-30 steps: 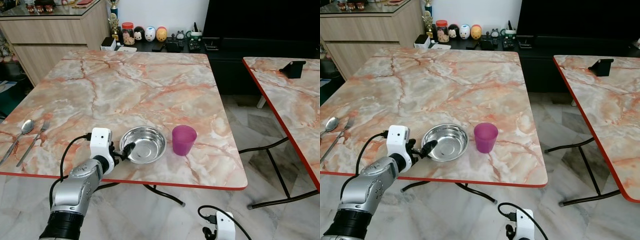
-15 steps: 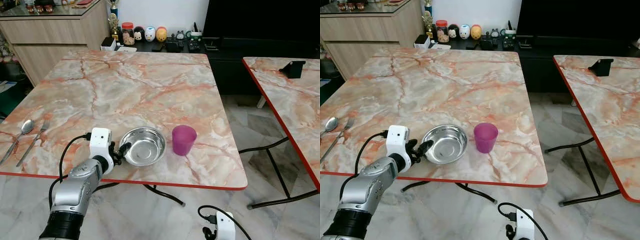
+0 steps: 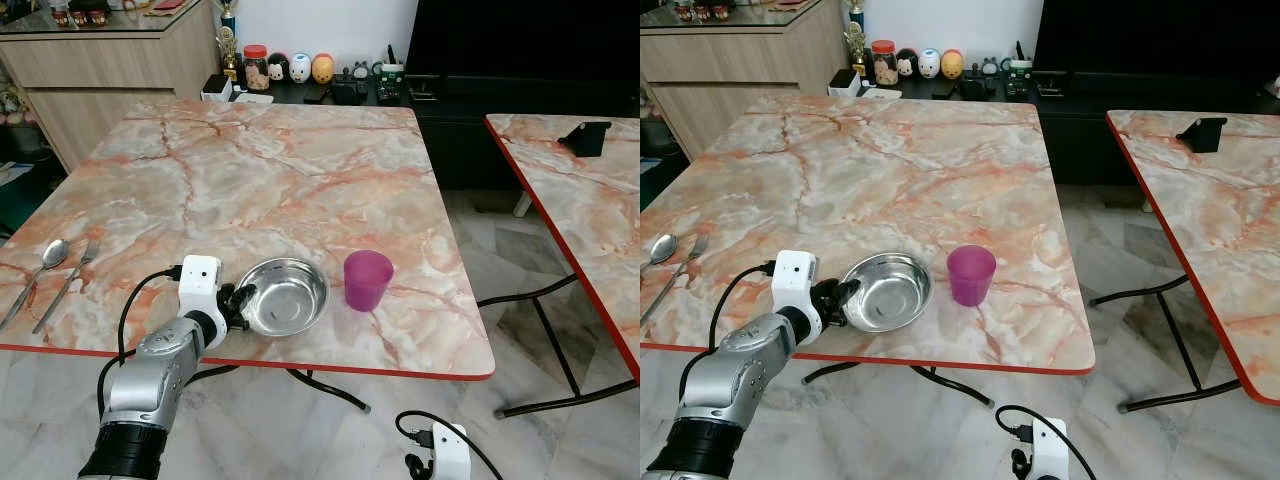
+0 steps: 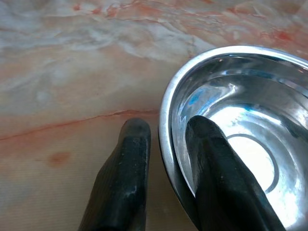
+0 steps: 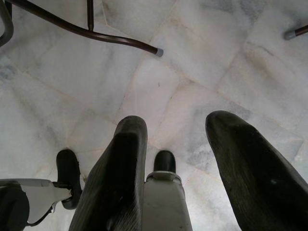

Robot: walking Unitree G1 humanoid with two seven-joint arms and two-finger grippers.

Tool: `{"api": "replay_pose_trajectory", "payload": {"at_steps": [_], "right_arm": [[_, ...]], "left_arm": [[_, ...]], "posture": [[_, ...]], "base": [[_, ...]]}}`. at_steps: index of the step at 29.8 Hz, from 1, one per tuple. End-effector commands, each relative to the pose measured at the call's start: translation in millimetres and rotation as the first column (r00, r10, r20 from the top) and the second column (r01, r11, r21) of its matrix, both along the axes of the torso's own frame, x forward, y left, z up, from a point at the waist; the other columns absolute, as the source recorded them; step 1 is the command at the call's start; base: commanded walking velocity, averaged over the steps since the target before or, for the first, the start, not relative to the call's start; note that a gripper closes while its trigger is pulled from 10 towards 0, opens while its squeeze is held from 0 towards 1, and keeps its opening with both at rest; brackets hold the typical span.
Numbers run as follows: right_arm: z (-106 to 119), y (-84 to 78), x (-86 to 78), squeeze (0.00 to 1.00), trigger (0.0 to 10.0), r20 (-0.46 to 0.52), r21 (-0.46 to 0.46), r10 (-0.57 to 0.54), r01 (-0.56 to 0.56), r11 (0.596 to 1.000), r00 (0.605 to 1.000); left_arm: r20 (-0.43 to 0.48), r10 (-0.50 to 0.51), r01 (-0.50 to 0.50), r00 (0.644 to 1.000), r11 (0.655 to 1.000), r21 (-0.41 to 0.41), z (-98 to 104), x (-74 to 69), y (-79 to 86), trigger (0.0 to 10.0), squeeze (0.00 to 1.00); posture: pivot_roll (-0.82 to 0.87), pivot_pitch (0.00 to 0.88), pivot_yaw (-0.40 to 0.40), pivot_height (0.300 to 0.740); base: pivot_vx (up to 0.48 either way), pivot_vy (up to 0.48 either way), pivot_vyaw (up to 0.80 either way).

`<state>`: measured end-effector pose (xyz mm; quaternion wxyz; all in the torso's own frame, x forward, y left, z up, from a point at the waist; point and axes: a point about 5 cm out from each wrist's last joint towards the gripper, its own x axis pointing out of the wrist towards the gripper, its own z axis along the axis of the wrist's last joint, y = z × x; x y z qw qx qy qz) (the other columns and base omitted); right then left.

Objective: Setting the table

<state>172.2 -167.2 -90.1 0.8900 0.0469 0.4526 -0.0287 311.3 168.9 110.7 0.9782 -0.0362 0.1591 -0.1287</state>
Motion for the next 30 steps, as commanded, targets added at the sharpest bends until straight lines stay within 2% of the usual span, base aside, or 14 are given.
{"api": "replay_pose_trajectory", "payload": {"at_steps": [1,12,15,20,23,25,26,28,29,30], "right_arm": [[0.4,0.6,1.0,0.0,10.0,0.003,0.002,-0.01,0.01,1.0,1.0],[0.0,0.3,0.1,0.0,10.0,0.001,0.001,-0.005,0.005,1.0,1.0],[-0.1,0.1,-0.2,0.0,10.0,0.001,-0.002,-0.004,0.004,1.0,1.0],[-0.2,-0.5,-0.7,0.0,10.0,0.0,-0.004,-0.002,0.002,1.0,1.0],[-0.3,-0.8,-0.9,0.0,10.0,0.0,-0.005,0.001,-0.001,1.0,1.0],[-0.3,-1.0,-1.0,0.0,10.0,0.0,-0.007,0.002,-0.002,1.0,1.0],[-0.3,-1.4,-1.1,0.0,10.0,0.001,-0.009,0.003,-0.003,1.0,1.0],[-0.2,-1.7,-1.1,0.0,10.0,0.002,-0.012,0.003,-0.003,1.0,1.0],[-0.2,-2.1,-1.2,0.0,10.0,0.003,-0.013,0.003,-0.003,1.0,1.0],[-0.2,-2.1,-1.2,0.0,10.0,0.003,-0.013,0.003,-0.003,1.0,1.0]], "left_arm": [[0.034,0.008,-0.009,0.999,1.0,0.02,7.6,3.1,1.9,0.0,0.0],[0.053,0.011,-0.013,0.999,0.999,0.045,8.2,3.0,2.4,0.0,0.0],[0.071,0.027,-0.031,0.997,0.997,0.068,8.9,3.4,3.8,0.0,0.0],[0.118,0.102,-0.107,0.988,0.994,0.036,14.2,6.3,9.4,0.0,0.0],[0.164,0.164,-0.167,0.973,0.986,0.006,20.4,8.4,14.5,0.0,0.0],[0.215,0.21,-0.205,0.954,0.978,-0.045,28.6,9.8,16.7,0.0,0.0],[0.269,0.256,-0.241,0.929,0.967,-0.087,37.2,10.6,19.1,0.0,0.0],[0.316,0.288,-0.263,0.904,0.957,-0.119,44.7,10.9,20.5,0.0,0.0],[0.371,0.311,-0.277,0.875,0.95,-0.142,53.6,11.0,21.2,0.0,0.0],[0.371,0.311,-0.277,0.875,0.95,-0.142,53.6,11.0,21.2,0.0,0.0]], "posture": [[0.08,0.0,-0.01,0.74],[0.08,0.0,-0.011,0.74],[0.08,0.0,-0.012,0.74],[0.08,0.0,-0.014,0.74],[0.08,0.0,-0.016,0.74],[0.08,0.0,-0.017,0.74],[0.08,0.0,-0.017,0.74],[0.08,0.0,-0.019,0.74],[0.08,0.0,-0.019,0.74],[0.08,0.0,-0.019,0.74]], "base": [[0.0,0.0,0.0],[0.0,0.0,0.0],[0.0,0.0,0.0],[0.0,0.0,0.0],[0.0,0.0,0.0],[0.0,0.0,0.0],[0.0,0.0,0.0],[0.0,0.0,0.0],[0.0,0.0,0.0],[0.0,0.0,0.0]]}}
